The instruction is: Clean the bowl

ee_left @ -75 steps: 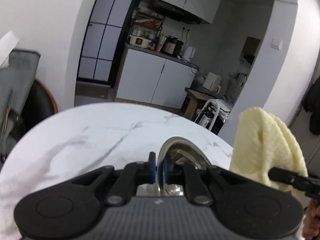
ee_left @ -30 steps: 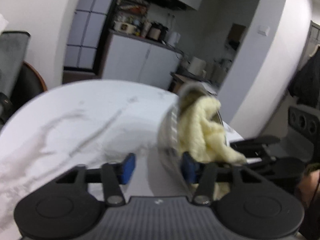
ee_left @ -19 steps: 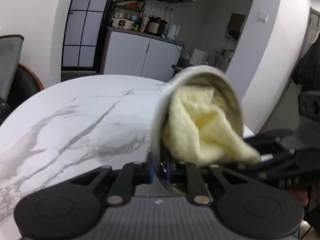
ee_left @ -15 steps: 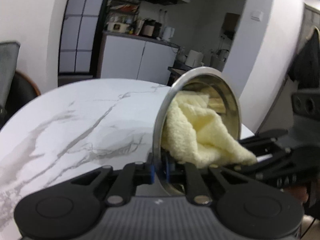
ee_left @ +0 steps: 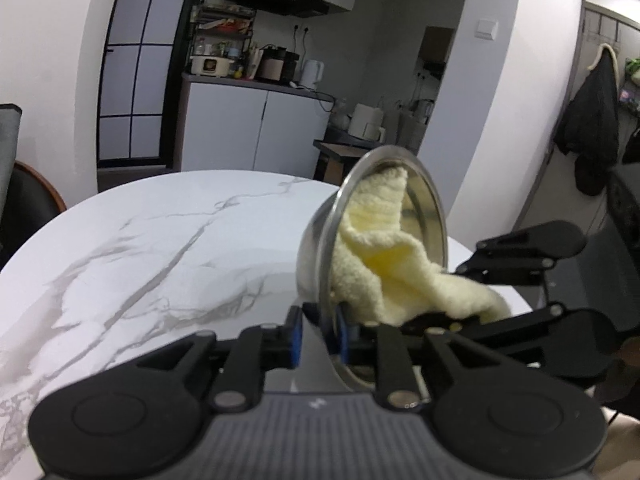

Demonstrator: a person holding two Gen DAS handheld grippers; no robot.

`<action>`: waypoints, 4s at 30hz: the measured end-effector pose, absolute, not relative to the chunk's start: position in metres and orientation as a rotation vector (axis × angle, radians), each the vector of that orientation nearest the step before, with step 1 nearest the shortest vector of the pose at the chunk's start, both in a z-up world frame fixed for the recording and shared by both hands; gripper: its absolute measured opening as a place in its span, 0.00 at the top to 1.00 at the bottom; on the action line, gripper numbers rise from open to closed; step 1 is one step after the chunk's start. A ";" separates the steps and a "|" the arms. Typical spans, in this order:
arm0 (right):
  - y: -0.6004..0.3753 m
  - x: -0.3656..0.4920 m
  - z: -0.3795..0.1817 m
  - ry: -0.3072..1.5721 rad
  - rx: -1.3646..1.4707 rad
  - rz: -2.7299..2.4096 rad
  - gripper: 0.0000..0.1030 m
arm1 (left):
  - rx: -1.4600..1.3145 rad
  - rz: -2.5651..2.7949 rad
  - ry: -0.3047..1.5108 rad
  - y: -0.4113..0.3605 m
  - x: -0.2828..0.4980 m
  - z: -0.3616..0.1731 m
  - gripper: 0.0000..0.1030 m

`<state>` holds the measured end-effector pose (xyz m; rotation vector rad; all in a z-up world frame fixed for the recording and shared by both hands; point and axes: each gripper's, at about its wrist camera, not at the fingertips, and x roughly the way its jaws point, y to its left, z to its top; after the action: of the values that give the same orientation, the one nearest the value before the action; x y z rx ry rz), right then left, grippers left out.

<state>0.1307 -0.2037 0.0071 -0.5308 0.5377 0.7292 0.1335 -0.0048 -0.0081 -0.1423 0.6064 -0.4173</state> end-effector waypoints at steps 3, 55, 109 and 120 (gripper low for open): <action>-0.215 0.143 0.010 0.593 -0.387 0.783 0.75 | -0.175 -0.420 0.630 -0.007 0.139 -0.012 0.81; -0.241 0.131 0.006 0.539 -0.346 0.768 0.76 | -0.109 -0.398 0.648 -0.037 0.133 -0.012 0.85; -0.243 0.142 0.002 0.605 -0.225 0.777 0.74 | -0.109 -0.443 0.694 -0.052 0.136 -0.022 0.83; -0.244 0.135 0.001 0.552 -0.306 0.764 0.74 | -0.163 -0.481 0.679 -0.032 0.138 -0.020 0.83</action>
<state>0.1349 -0.2440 0.0012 -0.3064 0.5521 0.7640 0.1381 -0.0315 -0.0200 -0.1627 0.6794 -0.4808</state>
